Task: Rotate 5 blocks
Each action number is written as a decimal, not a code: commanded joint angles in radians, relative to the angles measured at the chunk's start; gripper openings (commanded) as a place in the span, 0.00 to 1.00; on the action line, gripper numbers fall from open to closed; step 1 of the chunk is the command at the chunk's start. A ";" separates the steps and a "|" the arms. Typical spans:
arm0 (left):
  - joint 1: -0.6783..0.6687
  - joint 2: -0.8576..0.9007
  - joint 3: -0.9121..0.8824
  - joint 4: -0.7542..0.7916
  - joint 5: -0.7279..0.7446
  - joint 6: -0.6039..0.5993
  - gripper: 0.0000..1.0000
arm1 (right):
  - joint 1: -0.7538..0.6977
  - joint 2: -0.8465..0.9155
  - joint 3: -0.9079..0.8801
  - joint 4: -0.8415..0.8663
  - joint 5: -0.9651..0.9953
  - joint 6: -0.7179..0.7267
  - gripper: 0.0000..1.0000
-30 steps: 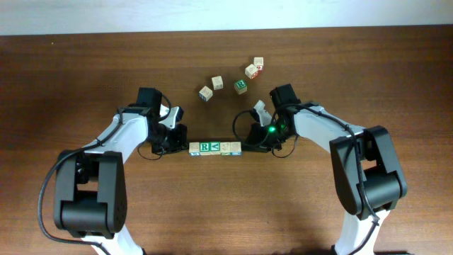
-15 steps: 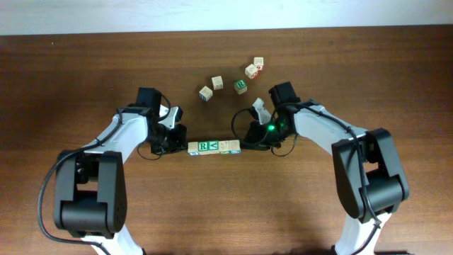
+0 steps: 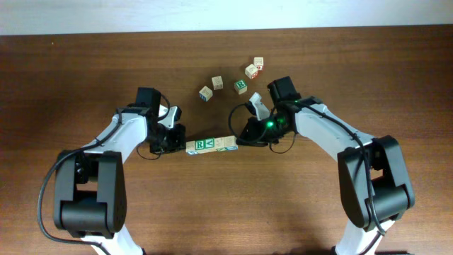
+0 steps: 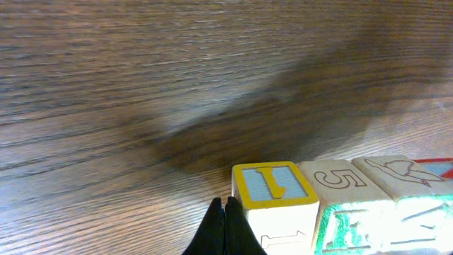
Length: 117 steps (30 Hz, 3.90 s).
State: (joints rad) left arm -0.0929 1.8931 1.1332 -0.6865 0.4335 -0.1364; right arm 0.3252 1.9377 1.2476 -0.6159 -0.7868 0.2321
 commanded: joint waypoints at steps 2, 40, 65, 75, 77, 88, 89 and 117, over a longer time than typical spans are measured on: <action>-0.017 0.009 -0.007 0.010 0.087 -0.009 0.00 | 0.070 -0.024 0.055 0.002 -0.051 -0.011 0.04; -0.017 0.009 -0.007 0.013 0.087 -0.009 0.00 | 0.147 -0.024 0.113 -0.001 -0.041 0.013 0.04; -0.017 0.009 -0.007 0.014 0.087 -0.009 0.00 | 0.174 -0.024 0.129 0.027 -0.038 0.052 0.04; -0.017 0.009 -0.007 0.014 0.087 -0.009 0.00 | 0.193 -0.024 0.129 0.048 -0.009 0.091 0.04; -0.017 0.009 -0.007 0.014 0.087 -0.009 0.00 | 0.205 -0.024 0.129 0.062 0.000 0.103 0.04; -0.017 0.009 -0.007 0.014 0.087 -0.009 0.00 | 0.213 -0.024 0.129 0.077 0.025 0.127 0.04; -0.017 0.009 -0.007 0.014 0.087 -0.009 0.00 | 0.213 -0.024 0.129 0.082 0.031 0.137 0.04; -0.017 0.009 -0.007 0.002 0.087 -0.009 0.00 | 0.225 -0.018 0.129 0.179 0.085 0.197 0.04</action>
State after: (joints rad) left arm -0.0982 1.9003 1.1294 -0.6857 0.4686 -0.1368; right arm 0.5392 1.8839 1.3914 -0.4252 -0.8097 0.4236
